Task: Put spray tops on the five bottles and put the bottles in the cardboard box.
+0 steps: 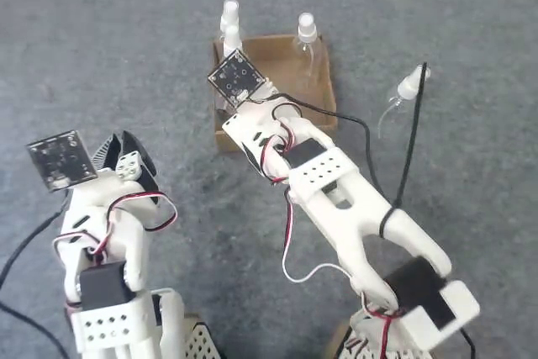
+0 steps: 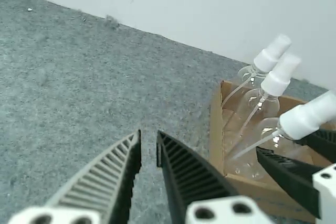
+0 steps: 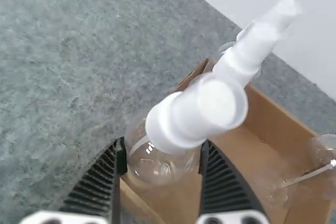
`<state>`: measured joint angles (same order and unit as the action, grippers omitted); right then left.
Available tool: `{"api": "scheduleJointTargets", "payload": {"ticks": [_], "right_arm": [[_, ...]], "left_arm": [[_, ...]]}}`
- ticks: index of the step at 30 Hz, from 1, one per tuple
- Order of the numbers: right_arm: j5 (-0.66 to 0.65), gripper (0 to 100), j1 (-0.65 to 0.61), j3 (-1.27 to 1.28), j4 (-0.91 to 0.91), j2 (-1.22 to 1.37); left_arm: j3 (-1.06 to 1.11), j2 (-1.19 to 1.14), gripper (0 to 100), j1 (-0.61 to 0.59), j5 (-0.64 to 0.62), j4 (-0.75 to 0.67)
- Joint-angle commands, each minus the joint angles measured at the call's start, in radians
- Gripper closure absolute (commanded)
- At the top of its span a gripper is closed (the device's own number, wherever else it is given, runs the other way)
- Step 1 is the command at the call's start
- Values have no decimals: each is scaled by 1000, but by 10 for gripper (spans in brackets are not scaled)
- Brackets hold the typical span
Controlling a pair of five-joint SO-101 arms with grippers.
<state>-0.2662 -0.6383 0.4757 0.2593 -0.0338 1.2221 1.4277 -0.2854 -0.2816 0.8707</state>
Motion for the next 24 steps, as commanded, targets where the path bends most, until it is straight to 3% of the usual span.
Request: {"api": "scheduleJointTargets", "payload": {"ticks": [1,11,18,24], "right_arm": [[-11,992,12,-87,-15,1],[-11,987,10,-87,-15,38],[-11,836,7,-81,-13,38],[-11,764,5,-86,27,38]], "left_arm": [[-4,15,952,-2,-8,-32],[-4,15,952,-2,-8,-32],[-4,15,952,-2,-8,-32],[-4,15,952,-2,-8,-32]]}}
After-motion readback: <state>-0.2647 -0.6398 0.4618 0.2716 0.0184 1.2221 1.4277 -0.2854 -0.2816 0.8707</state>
